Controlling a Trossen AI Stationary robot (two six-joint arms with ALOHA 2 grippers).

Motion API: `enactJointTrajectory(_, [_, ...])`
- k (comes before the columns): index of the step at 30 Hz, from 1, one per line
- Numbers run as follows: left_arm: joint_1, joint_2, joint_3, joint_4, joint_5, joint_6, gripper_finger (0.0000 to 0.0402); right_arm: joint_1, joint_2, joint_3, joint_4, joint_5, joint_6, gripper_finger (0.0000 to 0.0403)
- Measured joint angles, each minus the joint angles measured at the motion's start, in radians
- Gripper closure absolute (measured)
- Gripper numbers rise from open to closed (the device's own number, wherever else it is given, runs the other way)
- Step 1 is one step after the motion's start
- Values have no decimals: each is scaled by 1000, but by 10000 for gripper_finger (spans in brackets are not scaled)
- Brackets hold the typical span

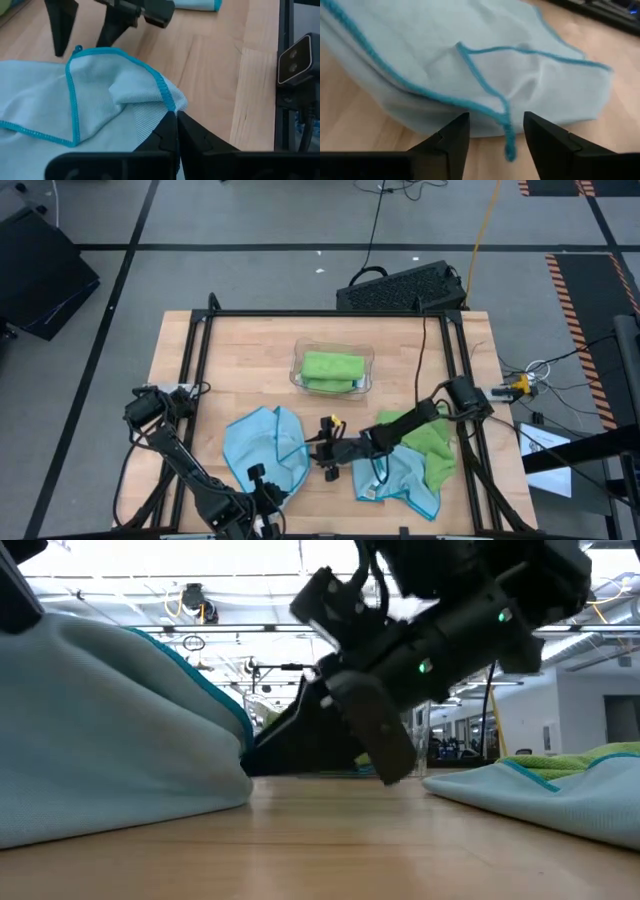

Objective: Fold microfiber towels
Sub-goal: Fold the left blue microfiber cloth

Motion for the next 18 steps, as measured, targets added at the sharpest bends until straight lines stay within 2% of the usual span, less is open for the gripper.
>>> enactJointTrajectory(5, [0,0,0,0,-1,-1,384,-4,6,0,-39,-10,9,274])
enactJointTrajectory(12, [0,0,0,4,-12,-14,396,-2,3,0,-27,-14,3,390])
enactJointTrajectory(18, [11,39,0,17,-31,-53,361,0,-65,-1,-139,-13,11,394])
